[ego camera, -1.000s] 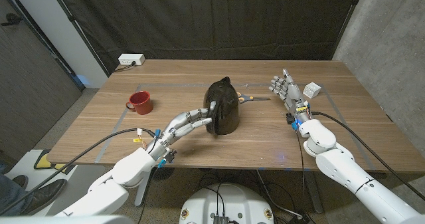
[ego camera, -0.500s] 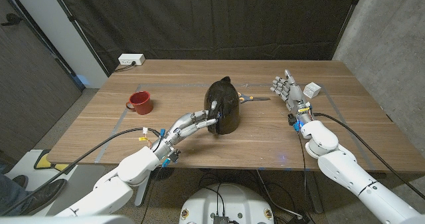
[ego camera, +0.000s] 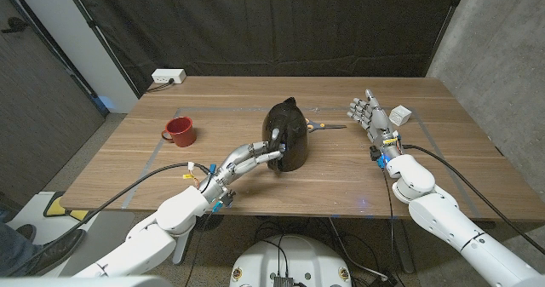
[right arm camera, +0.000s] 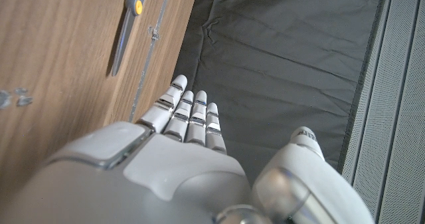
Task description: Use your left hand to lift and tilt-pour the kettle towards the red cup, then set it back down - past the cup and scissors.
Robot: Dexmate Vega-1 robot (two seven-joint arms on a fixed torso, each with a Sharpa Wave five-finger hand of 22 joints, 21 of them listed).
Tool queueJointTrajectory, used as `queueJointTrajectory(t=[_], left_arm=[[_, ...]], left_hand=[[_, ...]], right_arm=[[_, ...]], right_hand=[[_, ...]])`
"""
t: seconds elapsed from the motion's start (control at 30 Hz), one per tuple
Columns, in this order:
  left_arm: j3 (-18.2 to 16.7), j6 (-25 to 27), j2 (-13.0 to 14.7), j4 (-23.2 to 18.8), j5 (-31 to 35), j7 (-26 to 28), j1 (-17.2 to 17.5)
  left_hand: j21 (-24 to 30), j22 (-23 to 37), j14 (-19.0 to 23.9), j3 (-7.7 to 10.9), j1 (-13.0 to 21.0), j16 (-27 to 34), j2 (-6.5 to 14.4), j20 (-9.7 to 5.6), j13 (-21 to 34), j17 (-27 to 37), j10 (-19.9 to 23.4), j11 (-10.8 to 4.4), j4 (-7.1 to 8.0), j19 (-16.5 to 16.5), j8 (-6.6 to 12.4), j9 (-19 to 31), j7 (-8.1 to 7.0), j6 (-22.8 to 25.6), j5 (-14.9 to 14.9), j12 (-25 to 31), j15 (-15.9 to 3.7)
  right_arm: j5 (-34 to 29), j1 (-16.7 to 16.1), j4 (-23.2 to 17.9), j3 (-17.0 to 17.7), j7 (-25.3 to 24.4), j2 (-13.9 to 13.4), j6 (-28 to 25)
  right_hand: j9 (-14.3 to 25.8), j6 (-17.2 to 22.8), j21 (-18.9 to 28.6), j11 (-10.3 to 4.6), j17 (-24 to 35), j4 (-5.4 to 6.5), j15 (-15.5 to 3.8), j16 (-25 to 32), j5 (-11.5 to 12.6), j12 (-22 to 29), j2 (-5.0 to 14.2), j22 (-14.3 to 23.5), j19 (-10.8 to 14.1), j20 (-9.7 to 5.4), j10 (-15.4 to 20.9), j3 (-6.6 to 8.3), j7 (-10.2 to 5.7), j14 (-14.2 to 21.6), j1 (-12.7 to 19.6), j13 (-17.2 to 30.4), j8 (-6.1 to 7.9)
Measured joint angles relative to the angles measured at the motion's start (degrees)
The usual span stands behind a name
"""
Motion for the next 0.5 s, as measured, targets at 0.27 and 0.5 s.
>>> queueJointTrajectory(t=[0.27, 0.5], left_arm=[[-0.09, 0.78, -0.92, -1.37, 0.51, 2.11, 0.22], [-0.48, 2.66, -1.5, -2.75, 0.69, 4.91, 0.85]], left_hand=[[3.96, 0.34, 13.06, 4.46, 2.79, 3.3, -0.24, -1.56, 1.62, 0.83, 12.78, -1.63, 1.27, 8.21, 3.39, 0.29, -0.67, 12.53, -2.58, 3.2, -3.01], [6.84, 0.54, 20.34, 6.49, 3.18, 4.94, -0.66, -3.08, 3.47, 1.29, 18.53, -0.66, 1.75, 12.63, 6.56, 1.16, -0.13, 18.48, -3.24, 5.07, -5.9]], right_arm=[[0.29, 0.17, 0.51, 0.02, 0.52, 0.04, 0.16], [0.6, 0.46, 1.12, 0.01, 1.05, 0.21, 0.42]], right_hand=[[0.0, 0.0, 0.22, -0.08, 0.0, 0.0, -0.16, 0.21, 0.0, 0.0, 0.0, 0.0, 0.59, 0.21, 0.52, 0.0, 0.0, 0.79, 0.0, 0.0, 0.0], [0.0, 0.22, 0.22, 0.11, 0.0, 0.0, 0.13, 0.21, 0.0, 0.0, 0.31, 0.0, 0.59, 0.21, 0.71, 0.0, -0.22, 1.11, -0.31, 0.0, 0.0]])
